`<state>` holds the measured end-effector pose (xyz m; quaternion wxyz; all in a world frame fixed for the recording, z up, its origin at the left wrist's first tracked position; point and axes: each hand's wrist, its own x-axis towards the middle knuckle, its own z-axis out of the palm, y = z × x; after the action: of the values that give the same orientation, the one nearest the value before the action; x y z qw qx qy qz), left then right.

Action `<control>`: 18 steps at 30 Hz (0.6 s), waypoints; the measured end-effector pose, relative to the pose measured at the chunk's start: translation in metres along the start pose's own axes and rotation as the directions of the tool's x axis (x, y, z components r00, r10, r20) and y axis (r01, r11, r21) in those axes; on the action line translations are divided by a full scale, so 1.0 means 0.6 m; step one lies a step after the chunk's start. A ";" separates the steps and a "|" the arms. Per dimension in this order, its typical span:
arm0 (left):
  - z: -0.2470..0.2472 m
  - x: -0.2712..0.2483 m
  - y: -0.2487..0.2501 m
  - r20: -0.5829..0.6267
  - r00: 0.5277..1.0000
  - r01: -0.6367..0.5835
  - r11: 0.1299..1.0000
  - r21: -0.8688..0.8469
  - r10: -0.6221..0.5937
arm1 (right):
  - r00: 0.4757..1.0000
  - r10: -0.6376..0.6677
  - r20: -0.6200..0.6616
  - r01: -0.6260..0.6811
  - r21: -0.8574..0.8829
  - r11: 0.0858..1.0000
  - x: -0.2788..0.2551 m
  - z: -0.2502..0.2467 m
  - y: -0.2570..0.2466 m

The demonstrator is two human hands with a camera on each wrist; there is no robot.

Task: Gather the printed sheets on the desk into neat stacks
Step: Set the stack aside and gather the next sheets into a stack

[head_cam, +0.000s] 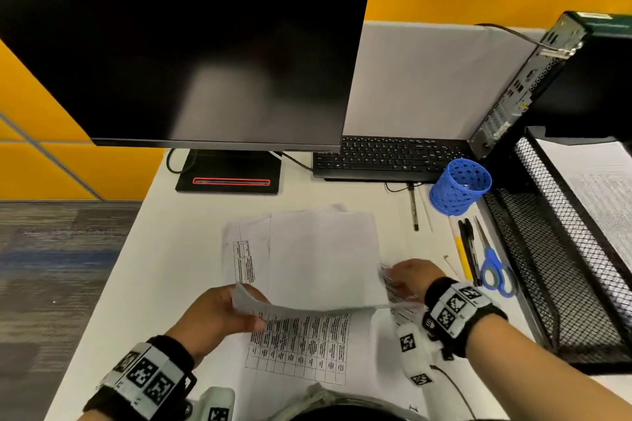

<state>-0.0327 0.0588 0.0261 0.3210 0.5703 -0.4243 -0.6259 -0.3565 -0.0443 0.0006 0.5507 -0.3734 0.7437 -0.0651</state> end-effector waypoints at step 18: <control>-0.015 0.040 0.056 -0.437 0.899 -0.152 0.951 -0.270 0.020 | 0.925 -0.380 0.018 0.369 0.196 0.908 -0.052 0.038 -0.024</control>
<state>-0.0298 0.0217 0.0460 0.5160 0.6195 -0.2693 -0.5268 -0.3262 -0.0277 0.0230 0.5816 -0.4567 0.6329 -0.2294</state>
